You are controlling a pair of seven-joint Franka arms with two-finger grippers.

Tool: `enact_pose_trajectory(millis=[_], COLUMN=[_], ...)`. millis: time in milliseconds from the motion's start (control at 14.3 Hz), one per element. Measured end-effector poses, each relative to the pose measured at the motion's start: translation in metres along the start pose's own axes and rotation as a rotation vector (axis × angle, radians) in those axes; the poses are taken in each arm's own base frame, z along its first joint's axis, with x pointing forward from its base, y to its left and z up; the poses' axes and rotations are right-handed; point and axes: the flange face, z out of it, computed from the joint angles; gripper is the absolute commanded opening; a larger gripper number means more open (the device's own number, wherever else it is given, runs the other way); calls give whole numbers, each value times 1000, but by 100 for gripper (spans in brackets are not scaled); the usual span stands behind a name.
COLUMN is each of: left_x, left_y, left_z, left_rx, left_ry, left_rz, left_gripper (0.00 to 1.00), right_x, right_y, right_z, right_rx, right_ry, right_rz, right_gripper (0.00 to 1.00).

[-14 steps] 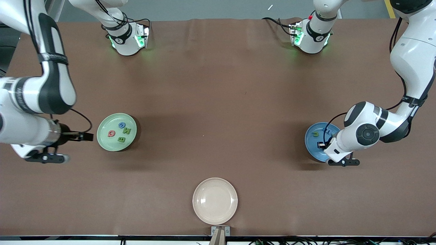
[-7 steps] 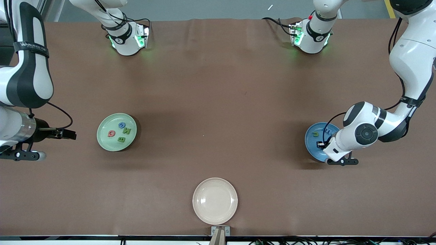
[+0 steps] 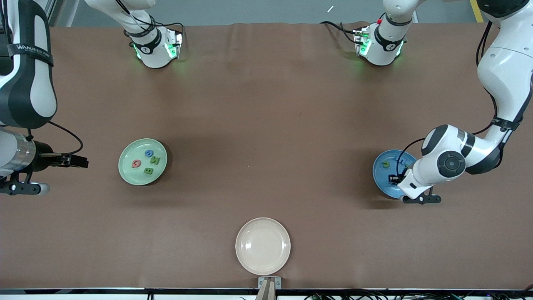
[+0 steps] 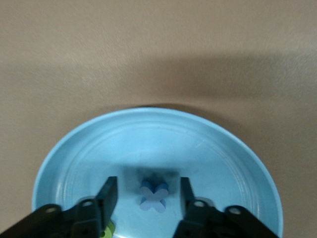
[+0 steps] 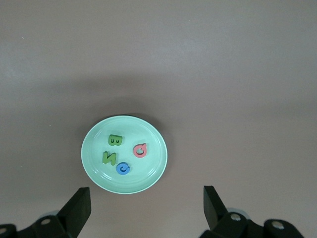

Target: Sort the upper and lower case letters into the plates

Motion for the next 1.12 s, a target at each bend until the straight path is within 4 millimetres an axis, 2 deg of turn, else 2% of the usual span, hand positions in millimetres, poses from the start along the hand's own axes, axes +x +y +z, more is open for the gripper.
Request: enact_pose_trajectory(millis=[279,628,977,1117], left_x=[4,3,-1,-3], left_y=[1,-20,-22,-20], left_z=[-29,-60,-85,-85], left_rx=[-4,-42,-187,-222], left_ry=[41,59,0,-47], left_rz=[0,-36,-11,8], left_gripper=[100,100,100,100], right_x=[0,-3,-6,-11], right_y=[-4,-5,-1,-1], right_z=[-1,-6,-10,-17], right_rx=[2,3,2,4], right_ry=[1,-12,-19,-14], right_rz=[-7,-10,-3,-4], right_gripper=[100,100,100,100])
